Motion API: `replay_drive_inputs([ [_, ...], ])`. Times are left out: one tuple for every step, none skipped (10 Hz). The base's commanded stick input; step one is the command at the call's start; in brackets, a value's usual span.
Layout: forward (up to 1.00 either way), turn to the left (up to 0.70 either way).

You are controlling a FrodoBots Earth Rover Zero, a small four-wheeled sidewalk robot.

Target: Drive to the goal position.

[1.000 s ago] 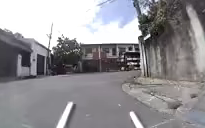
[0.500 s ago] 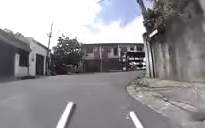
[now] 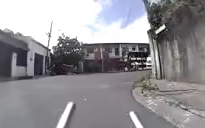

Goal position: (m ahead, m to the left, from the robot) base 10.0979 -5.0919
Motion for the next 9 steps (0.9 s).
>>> replay_drive_inputs([
  [1.00,0.00],
  [1.00,0.00],
  [1.00,0.00],
  [1.00,0.00],
  [1.00,0.00],
  [1.00,0.00],
  [1.00,0.00],
  [1.00,0.00],
  [1.00,0.00],
])
